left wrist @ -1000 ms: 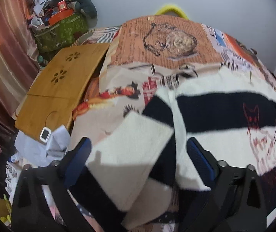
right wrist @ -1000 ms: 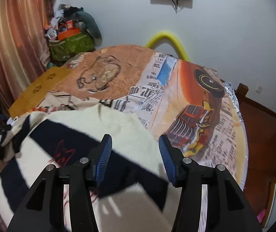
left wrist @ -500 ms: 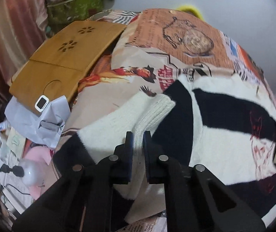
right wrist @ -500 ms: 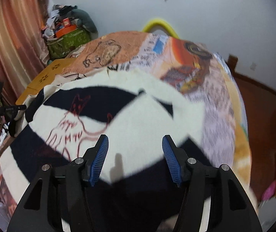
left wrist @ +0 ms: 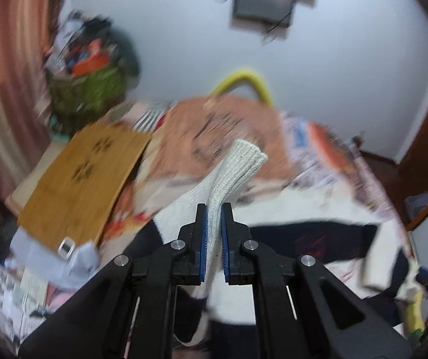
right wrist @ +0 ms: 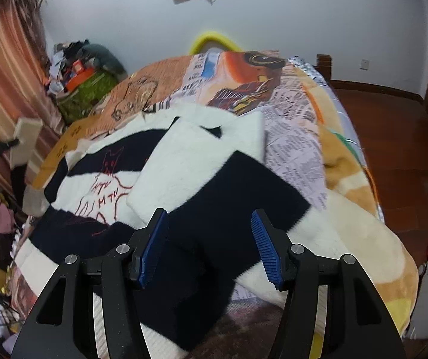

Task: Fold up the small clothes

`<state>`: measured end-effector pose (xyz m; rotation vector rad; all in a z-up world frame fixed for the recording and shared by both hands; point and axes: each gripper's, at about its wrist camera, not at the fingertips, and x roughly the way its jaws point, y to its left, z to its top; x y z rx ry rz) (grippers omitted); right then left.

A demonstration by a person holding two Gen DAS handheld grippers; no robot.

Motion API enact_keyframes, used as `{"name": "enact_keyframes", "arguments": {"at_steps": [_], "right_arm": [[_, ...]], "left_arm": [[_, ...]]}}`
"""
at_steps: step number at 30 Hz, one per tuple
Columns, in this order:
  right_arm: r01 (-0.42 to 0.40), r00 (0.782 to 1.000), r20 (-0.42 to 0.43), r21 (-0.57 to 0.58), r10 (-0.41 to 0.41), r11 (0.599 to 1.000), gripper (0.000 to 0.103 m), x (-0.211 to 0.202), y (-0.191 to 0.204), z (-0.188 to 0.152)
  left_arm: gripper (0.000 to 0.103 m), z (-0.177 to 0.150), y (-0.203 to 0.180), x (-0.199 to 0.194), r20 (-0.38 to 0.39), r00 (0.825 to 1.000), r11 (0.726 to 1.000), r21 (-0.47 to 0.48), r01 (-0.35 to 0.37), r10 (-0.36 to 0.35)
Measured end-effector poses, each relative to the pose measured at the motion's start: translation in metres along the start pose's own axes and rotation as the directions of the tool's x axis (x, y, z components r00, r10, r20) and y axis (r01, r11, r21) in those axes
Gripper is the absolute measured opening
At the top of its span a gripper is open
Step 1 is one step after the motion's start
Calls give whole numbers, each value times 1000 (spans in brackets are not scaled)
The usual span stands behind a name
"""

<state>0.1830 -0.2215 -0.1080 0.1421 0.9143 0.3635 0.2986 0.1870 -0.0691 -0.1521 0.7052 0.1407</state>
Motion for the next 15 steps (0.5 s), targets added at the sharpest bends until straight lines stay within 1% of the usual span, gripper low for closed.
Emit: {"name": "enact_keyframes", "arguments": {"at_steps": [1,2,4,5,7,8,10,12,15], "right_arm": [[4,1000,4,-2,-4,1000,54,-2,-1,-1],[12,1000,7,-2,-12,1000,54,-4,-4,-2],[19,1000,10,7,-19,1000,54,-6,-10,-5],[22,1000,9,15,-23,1000,54,-7,-14,-6],[39,999,6,32,-39,999,54,-9,-24,-11],[42,999,3,38,-42,998,54,-10,-28,-12],[63,998,-8,53,-63,997,54,-12,-39,-18],[81,997,-22,59,-80,995,54,-13,-48,-21],[102,994,-38,62,-100,993,54,-14,-60,-24]], "left_arm": [[8,7,-11,-1,12,1000,1000,12,13,-13],[8,17,-30,-4,35,999,999,36,33,-34],[8,26,-56,-4,53,996,996,63,64,-68],[8,30,-75,-2,57,994,992,82,91,-96],[8,31,-102,4,52,990,986,110,122,-128],[8,29,-120,11,43,988,981,135,139,-146],[8,22,-144,23,20,986,974,159,158,-164],[8,11,-166,43,-30,981,967,167,194,-191],[8,-10,-188,73,-110,971,960,162,228,-212]]}}
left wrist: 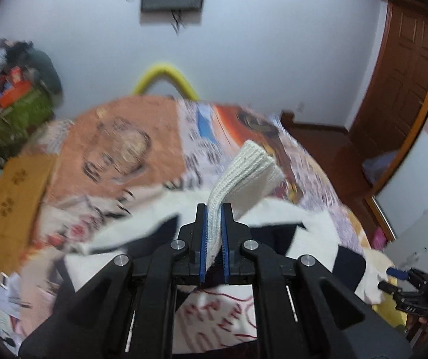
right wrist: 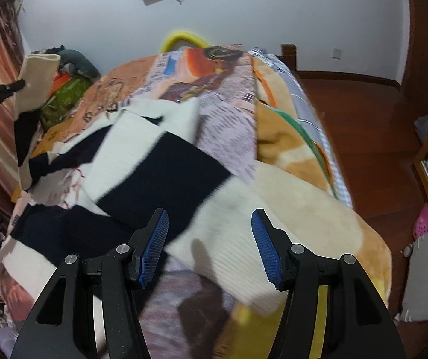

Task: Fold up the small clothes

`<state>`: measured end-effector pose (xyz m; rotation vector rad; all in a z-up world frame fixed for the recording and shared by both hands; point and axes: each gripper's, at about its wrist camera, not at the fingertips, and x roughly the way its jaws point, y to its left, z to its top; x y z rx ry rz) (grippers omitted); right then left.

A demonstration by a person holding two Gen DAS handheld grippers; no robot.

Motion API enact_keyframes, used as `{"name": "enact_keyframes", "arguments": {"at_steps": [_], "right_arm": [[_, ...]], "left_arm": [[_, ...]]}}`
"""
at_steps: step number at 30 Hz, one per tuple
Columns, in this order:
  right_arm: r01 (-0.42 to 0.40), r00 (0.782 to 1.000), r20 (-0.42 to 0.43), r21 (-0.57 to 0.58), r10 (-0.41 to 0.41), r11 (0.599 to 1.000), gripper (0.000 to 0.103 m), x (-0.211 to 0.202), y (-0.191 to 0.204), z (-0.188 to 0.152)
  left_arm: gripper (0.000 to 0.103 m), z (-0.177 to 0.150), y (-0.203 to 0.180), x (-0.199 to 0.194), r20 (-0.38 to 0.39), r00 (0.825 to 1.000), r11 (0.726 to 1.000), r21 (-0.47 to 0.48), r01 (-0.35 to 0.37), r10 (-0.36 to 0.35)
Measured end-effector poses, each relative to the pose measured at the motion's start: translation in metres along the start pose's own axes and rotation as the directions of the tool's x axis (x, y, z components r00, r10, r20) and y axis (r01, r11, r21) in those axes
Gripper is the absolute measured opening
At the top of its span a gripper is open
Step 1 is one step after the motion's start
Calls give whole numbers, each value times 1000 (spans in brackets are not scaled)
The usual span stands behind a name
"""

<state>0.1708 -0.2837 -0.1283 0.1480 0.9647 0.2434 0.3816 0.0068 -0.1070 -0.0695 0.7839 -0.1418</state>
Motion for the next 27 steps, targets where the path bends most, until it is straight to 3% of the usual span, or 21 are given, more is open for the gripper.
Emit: {"name": "enact_keyframes", "arguments": {"at_steps": [3,6,10,12,16,20,23,25,27], "right_arm": [[6,1000,-13,-10,-7,1000,55,3,-6,4],[3,1000,-21,-46,-4,999,67,10,-2,11],[-45,999,-27,-98,42,994,67,24,12,25],[-58,998,-32,-112,54,992,67,36,19,36],[-56,997,-55,-149,48,987,67,62,28,50],[-49,993,-116,-163,30,985,66,82,30,52],[-88,990,-120,-166,68,982,40,79,31,47],[-118,986,-132,-154,98,981,13,75,31,43],[-105,989,-117,-174,86,979,7,66,33,40]], "left_arm": [[8,-18,-9,31,-81,996,1000,-13,26,-27],[8,-36,-19,54,-157,985,998,-20,65,-67],[9,-53,-41,62,-194,979,994,74,75,-60],[16,-57,-52,56,-194,980,987,136,80,-52],[64,-60,-47,38,-153,987,982,173,69,-42],[69,-57,-21,14,-108,994,988,152,23,-6],[74,-59,10,0,-87,994,992,115,-55,65],[74,-62,35,-6,-90,989,990,83,-110,117],[74,-67,67,-12,-107,981,987,15,-162,163]]}}
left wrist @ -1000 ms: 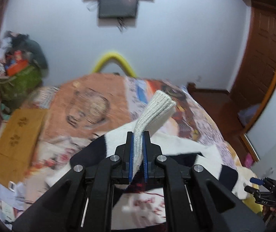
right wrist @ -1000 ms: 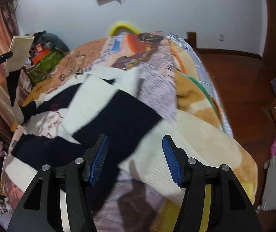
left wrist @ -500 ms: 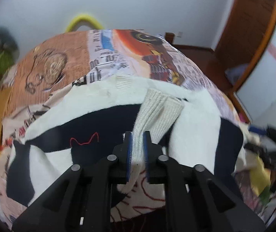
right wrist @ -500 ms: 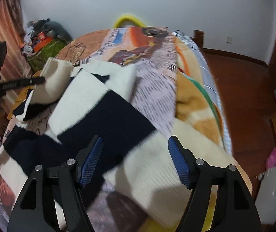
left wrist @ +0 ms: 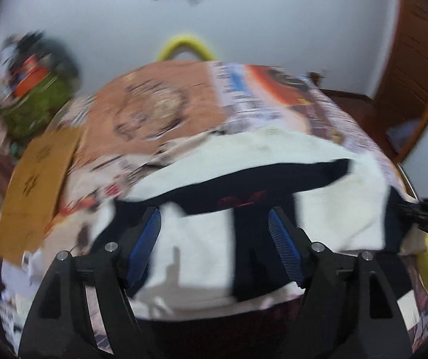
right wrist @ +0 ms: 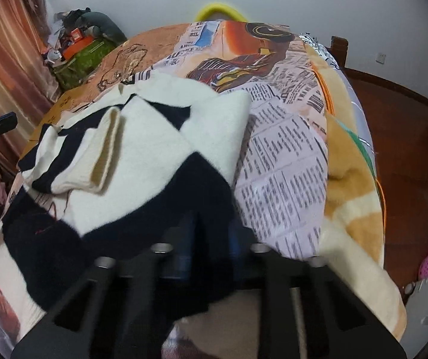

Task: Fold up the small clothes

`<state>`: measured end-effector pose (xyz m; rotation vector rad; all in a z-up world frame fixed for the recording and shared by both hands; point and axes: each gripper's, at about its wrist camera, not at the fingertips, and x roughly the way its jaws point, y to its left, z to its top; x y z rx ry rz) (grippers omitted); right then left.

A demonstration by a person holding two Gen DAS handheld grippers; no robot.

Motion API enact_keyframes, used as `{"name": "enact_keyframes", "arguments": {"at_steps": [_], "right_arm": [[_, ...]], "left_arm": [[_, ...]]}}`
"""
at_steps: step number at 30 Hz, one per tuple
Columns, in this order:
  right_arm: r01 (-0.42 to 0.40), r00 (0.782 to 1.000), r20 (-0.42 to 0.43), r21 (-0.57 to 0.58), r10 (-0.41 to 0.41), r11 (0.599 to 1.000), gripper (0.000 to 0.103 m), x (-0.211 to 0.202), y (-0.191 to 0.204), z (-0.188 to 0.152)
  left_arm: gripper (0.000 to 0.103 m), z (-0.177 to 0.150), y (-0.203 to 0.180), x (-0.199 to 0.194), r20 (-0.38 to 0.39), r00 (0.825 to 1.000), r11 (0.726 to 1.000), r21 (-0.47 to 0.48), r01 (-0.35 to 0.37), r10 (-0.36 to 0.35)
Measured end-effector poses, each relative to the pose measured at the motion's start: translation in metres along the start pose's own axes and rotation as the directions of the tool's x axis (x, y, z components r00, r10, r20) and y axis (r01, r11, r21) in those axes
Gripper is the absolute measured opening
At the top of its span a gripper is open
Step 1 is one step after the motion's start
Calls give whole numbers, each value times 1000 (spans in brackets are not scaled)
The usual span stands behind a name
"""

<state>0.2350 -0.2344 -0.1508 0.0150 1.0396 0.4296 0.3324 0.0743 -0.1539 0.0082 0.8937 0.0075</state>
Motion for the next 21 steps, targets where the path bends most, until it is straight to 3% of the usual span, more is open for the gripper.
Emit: {"name": "enact_keyframes", "arguments": {"at_steps": [5,10,21], "right_arm": [[36,999,19,13,-36,999,5,-23,-10,-8],[118,993,-18,42,-117,992,5,-36,-30,-23],[314,944,-120,43,-307,948,7,-56,-48,-58]], "left_arm": [[74,-18,58,-4,-17,997,992,-100,-80,78],[74,-41,96,-6,-51,992,979,-164,-120,113],[74,-74,139,-7,-80,989,966,-218,-136,121]]}}
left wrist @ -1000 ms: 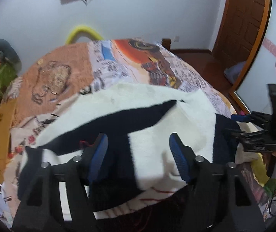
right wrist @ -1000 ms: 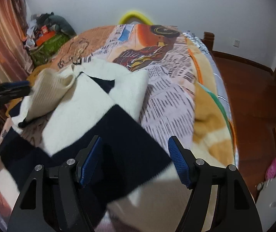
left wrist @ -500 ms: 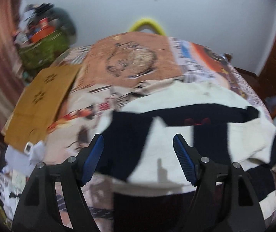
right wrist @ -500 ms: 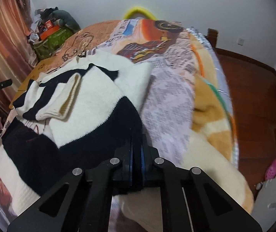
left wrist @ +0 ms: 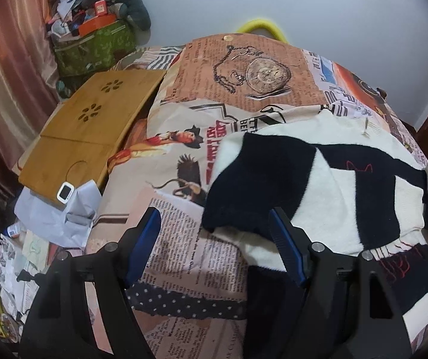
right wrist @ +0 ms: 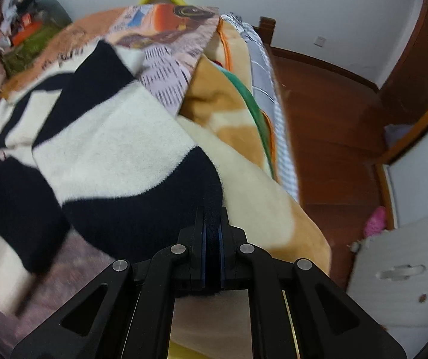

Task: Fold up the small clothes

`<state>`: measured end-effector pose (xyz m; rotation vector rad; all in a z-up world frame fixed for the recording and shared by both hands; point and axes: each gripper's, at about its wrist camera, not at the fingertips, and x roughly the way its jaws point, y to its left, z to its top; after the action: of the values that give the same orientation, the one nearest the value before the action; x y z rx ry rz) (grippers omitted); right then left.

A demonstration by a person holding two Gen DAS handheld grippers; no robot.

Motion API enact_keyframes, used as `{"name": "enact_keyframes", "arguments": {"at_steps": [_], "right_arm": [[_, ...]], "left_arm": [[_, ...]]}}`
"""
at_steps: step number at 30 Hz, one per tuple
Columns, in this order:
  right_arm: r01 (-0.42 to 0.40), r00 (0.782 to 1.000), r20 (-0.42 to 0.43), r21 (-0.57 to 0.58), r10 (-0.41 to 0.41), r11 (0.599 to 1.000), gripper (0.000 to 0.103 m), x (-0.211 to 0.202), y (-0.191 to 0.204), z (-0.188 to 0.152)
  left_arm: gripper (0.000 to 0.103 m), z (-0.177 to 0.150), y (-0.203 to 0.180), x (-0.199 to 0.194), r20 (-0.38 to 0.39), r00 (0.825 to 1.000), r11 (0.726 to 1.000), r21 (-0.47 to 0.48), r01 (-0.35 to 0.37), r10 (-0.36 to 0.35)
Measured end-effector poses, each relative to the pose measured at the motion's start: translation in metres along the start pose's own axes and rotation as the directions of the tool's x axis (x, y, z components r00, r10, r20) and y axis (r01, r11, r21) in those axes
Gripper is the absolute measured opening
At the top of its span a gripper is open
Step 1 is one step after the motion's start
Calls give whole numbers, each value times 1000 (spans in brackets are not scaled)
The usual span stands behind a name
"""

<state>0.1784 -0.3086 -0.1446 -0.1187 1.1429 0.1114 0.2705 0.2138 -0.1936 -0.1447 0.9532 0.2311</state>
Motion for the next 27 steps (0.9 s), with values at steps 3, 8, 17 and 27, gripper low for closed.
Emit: {"name": "enact_keyframes", "arguments": {"at_steps": [3,8,17,27], "right_arm": [[17,999,46,2,-17,1000,13,-22,9,2],[-47,981,187,-60,58,997,35,-59,49,28],[-244,940,183,-225,287,943,42,-13,155,93],[-301,950,56,-97,308,949,29,61,168,105]], "left_arm": [[74,-3,7,1,-7,1000,1000,-19,20,-20],[76,-10,11,3,-9,999,999,-31,45,-45],[76,-35,2,24,-89,991,995,-22,99,-100],[76,-59,-19,45,-169,981,993,52,102,-92]]}}
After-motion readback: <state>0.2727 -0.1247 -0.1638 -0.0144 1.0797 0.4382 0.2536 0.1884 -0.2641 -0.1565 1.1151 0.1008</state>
